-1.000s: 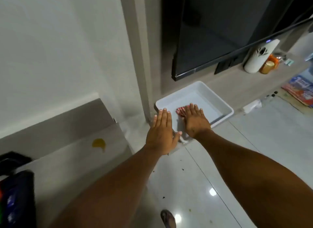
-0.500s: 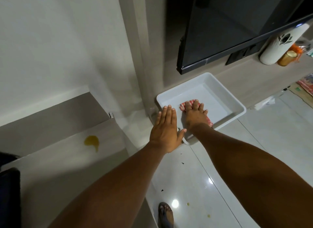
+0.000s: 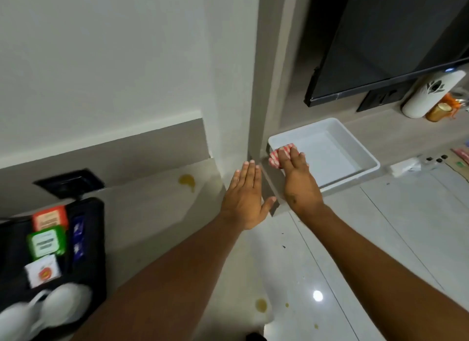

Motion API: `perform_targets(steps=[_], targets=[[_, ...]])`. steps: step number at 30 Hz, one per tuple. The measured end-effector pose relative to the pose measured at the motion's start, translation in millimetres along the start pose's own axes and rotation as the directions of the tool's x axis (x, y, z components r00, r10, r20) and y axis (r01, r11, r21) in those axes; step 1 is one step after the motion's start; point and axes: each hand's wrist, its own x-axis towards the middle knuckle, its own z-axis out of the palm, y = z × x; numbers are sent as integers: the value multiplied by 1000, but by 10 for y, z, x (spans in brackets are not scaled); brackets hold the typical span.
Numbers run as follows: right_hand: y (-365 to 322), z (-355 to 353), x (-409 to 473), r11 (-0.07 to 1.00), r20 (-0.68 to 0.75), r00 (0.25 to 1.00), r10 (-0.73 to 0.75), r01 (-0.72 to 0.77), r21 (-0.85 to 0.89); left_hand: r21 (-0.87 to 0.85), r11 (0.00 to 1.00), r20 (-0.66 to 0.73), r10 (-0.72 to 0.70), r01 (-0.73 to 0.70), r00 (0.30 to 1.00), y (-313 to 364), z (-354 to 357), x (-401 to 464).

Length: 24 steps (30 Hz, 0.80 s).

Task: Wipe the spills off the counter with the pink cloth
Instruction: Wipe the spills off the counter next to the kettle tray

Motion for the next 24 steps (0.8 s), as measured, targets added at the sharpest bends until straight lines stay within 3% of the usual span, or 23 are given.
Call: perform_targets(steps=[3,9,17,19,22,24], targets=[[-428,158,-688,992,29,992,-120,119,37,15,998,-20,-54,54,998,-194,-122,-606],[-1163,702,-1855,971,147,969,-198,173,167,-43,985,-23,-170,169,985,-665,-77,-2141],[-1791,1487,-2868,963,347,900,-264,228,142,-3,916,89,-399,401,913,-1347,663,-4392],[-1847,1607,-2934,960,364,888,-280,261,102,31,912,102,-409,408,907,-1449,724,-4602],[-1857,1755,-2996,904,259,871,-418,426,28,54,920,133,-392,388,910,-1508,703,-4590],[-1854,1804,-2911,887,230,864,-449,461,3,69,918,151,-396,390,906,-1520,675,-4489]])
